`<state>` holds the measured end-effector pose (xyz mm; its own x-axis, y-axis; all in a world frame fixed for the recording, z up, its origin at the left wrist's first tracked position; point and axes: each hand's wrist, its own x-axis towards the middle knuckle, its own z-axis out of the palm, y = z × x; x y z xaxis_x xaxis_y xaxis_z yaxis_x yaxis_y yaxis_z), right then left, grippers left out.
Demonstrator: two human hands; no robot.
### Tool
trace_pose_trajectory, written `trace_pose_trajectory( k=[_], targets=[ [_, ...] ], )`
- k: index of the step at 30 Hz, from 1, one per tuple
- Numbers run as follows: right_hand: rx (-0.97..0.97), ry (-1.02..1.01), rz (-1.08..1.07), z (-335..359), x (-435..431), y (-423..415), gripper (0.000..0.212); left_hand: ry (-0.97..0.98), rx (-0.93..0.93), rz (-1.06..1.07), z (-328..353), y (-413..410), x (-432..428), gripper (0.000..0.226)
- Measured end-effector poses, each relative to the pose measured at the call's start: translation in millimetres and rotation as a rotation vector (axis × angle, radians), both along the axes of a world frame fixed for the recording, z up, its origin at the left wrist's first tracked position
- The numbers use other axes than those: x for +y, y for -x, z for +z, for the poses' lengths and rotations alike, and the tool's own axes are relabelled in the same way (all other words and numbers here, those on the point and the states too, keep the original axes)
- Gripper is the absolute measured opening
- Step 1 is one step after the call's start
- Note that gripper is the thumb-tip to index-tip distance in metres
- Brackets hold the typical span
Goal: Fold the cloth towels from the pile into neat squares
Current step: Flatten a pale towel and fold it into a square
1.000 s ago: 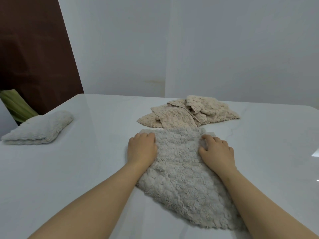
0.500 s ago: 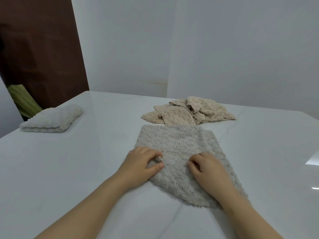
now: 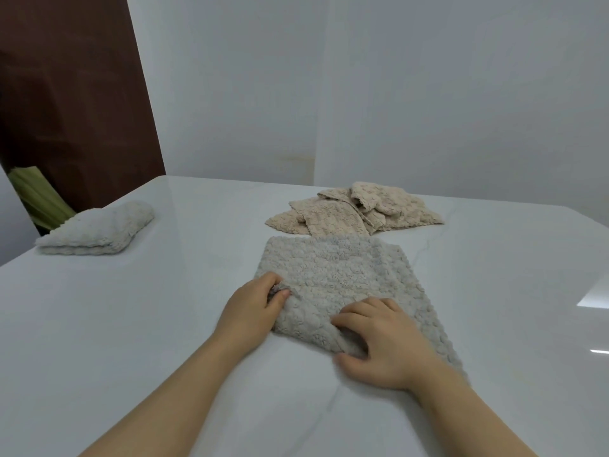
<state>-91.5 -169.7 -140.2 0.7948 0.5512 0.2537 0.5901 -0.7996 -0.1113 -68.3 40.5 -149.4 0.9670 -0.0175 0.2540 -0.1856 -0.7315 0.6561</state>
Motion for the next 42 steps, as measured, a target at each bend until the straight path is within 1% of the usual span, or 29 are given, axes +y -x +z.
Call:
trace_pose_trajectory(
  k=[2,3,4,6,8,9,12,15,17,19,20,23,25,27,28,31,33,36,38,40,42],
  targets=[
    [0.039,-0.043,-0.021,5,-8,-3,0.053,0.073,-0.003,0.048,0,0,1,0.014],
    [0.077,-0.071,-0.037,7,-14,-4,0.054,0.119,-0.012,0.071,1,0,1,0.015],
    [0.111,-0.110,-0.047,9,-20,-4,0.050,0.163,-0.020,0.089,1,0,2,0.015],
    [0.174,-0.203,-0.117,14,-32,-4,0.031,0.238,-0.037,0.107,2,1,4,0.015],
    [0.230,-0.320,-0.198,18,-44,-4,0.007,0.281,-0.058,0.126,2,0,5,0.013],
    [0.262,-0.392,-0.228,20,-49,-3,0.008,0.295,-0.072,0.139,2,0,5,0.012],
    [0.353,-0.561,-0.311,23,-66,-3,0.022,0.332,-0.111,0.189,4,-2,6,0.009],
    [0.474,-0.609,-0.333,23,-73,-1,0.032,0.327,-0.134,0.225,4,-4,7,0.006],
    [0.515,-0.564,-0.321,21,-70,-1,0.039,0.287,-0.118,0.219,3,-7,7,0.009],
    [0.458,-0.551,-0.338,19,-67,-5,0.039,0.239,-0.101,0.196,2,-7,5,0.011],
    [0.389,-0.591,-0.366,18,-67,-7,0.036,0.224,-0.111,0.186,2,-7,5,0.010],
    [0.169,-0.799,-0.456,15,-66,-14,0.023,0.216,-0.203,0.166,5,-4,6,0.005],
    [0.107,-0.866,-0.466,13,-63,-17,0.022,0.237,-0.234,0.153,6,-4,7,0.004],
    [0.114,-0.841,-0.465,9,-60,-20,0.018,0.249,-0.197,0.151,6,-6,8,0.004],
    [0.134,-0.803,-0.473,7,-59,-21,0.014,0.225,-0.157,0.150,5,-8,8,0.003],
    [0.181,-0.662,-0.503,1,-58,-25,0.004,0.032,-0.052,0.131,3,-12,7,0.011],
    [0.184,-0.631,-0.509,1,-58,-24,0.004,-0.104,-0.036,0.118,4,-12,5,0.018],
    [0.211,-0.627,-0.501,4,-59,-20,0.009,-0.224,-0.036,0.118,8,-9,6,0.020],
    [0.254,-0.632,-0.484,7,-60,-16,0.009,-0.269,0.001,0.104,11,-7,12,0.019],
    [0.308,-0.617,-0.456,10,-62,-12,0.010,-0.293,0.076,0.051,13,-4,21,0.019],
    [0.336,-0.627,-0.422,11,-63,-10,0.012,-0.207,0.142,-0.003,15,0,30,0.020]
  ],
)
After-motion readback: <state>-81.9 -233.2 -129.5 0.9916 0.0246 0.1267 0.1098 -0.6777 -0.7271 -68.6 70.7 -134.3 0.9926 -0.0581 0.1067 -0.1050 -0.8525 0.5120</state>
